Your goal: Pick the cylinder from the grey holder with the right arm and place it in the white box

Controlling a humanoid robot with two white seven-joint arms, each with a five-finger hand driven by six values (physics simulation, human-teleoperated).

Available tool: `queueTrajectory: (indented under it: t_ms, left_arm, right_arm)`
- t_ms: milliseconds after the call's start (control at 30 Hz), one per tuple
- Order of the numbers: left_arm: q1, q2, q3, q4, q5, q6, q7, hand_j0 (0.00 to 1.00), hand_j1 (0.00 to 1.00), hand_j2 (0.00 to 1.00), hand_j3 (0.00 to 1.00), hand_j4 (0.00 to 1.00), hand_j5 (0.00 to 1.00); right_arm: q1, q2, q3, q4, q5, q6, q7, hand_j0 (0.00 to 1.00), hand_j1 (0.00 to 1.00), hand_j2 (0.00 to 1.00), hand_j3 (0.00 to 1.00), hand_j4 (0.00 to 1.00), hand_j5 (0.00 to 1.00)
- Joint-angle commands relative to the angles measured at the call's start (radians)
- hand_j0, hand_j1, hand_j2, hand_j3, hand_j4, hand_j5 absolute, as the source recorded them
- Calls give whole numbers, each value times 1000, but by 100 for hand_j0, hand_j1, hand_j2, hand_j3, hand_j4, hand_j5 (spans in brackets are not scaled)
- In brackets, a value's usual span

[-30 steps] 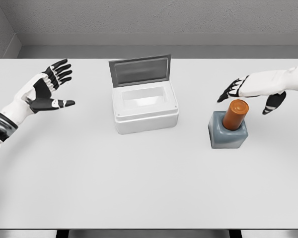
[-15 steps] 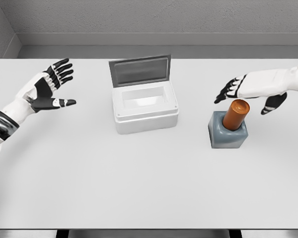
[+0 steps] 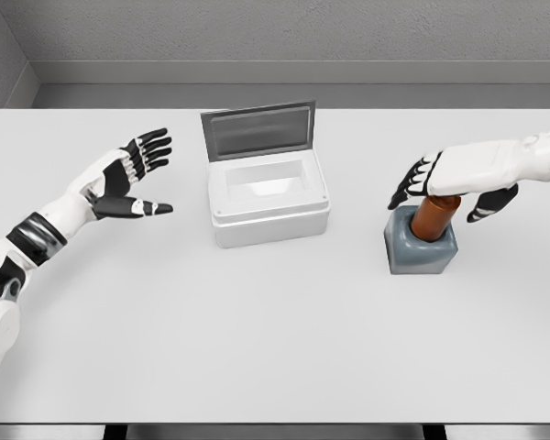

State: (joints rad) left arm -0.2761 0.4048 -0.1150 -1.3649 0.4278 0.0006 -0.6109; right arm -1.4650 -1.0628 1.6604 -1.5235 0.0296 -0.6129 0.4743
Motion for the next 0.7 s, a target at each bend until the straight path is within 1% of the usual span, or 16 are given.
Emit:
queueTrajectory:
  t_ms: [0,33,67,133,167,200,267,300,333,367,400,433,667]
  left_arm:
    - [0,6,1,3,-43,-2,0,100,100,100,100,100,100]
    - [2,3,20,7,-43,1,0,100,100,100,100,100,100]
    - [2,-9,58,24,-43,2,0,100,100,100,100,100,100]
    - [2,-7,98,23,-41,-2,0,100,100,100,100,100,100]
    - [3,-10,120,23,-38,-4,0,100,100,100,100,100,100]
    - [3,-20,120,20,-35,-24,0,100,100,100,100,100,100]
    - [3,-27,126,21,-26,-37,0,100,100,100,100,100,100]
    - [6,-29,165,21,-24,-37,0,100,100,100,100,100,100]
    - [6,-27,221,27,-24,-34,0,100,100,100,100,100,100]
    - [8,-27,242,27,-11,-34,0,100,100,100,100,100,100]
    - [11,-27,241,27,22,-34,0,100,100,100,100,100,100]
    - [11,-27,239,27,34,-34,0,100,100,100,100,100,100]
    - [11,-29,227,20,32,-36,0,100,100,100,100,100,100]
  right_arm:
    - [0,1,-1,0,-5,2,0,88,88,88,88,88,88]
    - [0,1,-1,0,-5,2,0,87,87,87,87,87,87]
    - [0,1,-1,-1,-5,2,0,86,86,86,86,86,86]
    - [0,0,-1,0,-5,2,0,86,86,86,86,86,86]
    - [0,0,1,0,-5,2,0,83,83,83,83,83,83]
    - [0,0,-1,2,-5,2,0,81,81,81,81,81,81]
    - [0,0,-1,2,-5,2,0,80,80,80,80,80,80]
    - [0,0,-1,2,-5,2,0,80,80,80,80,80,80]
    - [0,-2,-1,2,-5,2,0,79,79,79,79,79,79]
    - [0,0,-1,2,-5,2,0,78,78,78,78,78,78]
    - [0,0,-1,2,-5,2,0,77,77,77,77,77,77]
    - [0,0,1,2,-5,2,0,76,76,76,76,76,76]
    - [0,0,2,2,-5,2,0,67,67,67,67,67,67]
